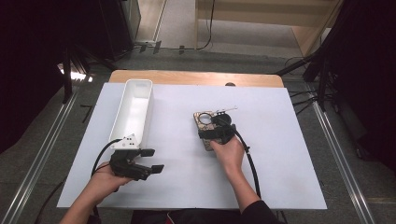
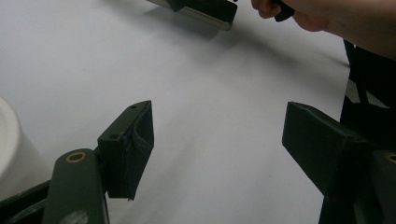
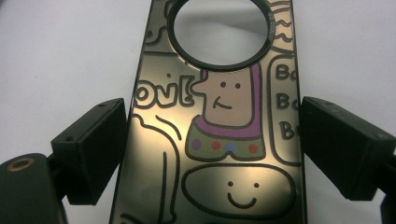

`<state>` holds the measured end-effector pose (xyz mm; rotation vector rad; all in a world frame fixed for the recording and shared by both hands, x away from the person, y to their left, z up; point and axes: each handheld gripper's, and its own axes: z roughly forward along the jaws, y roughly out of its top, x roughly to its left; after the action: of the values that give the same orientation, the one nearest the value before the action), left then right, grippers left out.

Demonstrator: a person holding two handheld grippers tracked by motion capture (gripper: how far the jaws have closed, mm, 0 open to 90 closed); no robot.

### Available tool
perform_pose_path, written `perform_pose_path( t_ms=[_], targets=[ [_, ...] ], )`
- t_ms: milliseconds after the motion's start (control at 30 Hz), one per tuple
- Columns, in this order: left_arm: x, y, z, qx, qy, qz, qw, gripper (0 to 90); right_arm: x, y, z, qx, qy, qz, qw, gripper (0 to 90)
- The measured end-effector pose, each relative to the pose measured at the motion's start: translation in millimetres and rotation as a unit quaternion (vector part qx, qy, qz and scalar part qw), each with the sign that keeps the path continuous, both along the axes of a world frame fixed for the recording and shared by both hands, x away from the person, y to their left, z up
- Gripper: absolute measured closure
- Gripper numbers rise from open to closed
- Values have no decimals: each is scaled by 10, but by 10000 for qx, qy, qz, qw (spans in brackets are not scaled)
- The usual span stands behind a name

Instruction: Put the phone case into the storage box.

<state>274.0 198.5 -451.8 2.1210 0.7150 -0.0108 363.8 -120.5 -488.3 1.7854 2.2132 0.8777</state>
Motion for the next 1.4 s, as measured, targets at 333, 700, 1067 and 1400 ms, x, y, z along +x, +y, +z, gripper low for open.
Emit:
perform_pose_path(
  t_ms=[333,700,1067,1400],
  targets=[
    [0,-9,2,-26,26,2,10000,251,-49,-120,158,260,67,223,9994,96],
    [-5,-35,17,-96,104,-24,9999,251,-118,-246,278,470,114,404,9980,96],
    [14,-72,42,-195,240,-4,9995,251,-183,-382,378,870,157,641,9940,96],
    [8,-170,82,-327,358,-7,9988,252,-280,-549,471,1191,37,827,9894,96]
  ],
)
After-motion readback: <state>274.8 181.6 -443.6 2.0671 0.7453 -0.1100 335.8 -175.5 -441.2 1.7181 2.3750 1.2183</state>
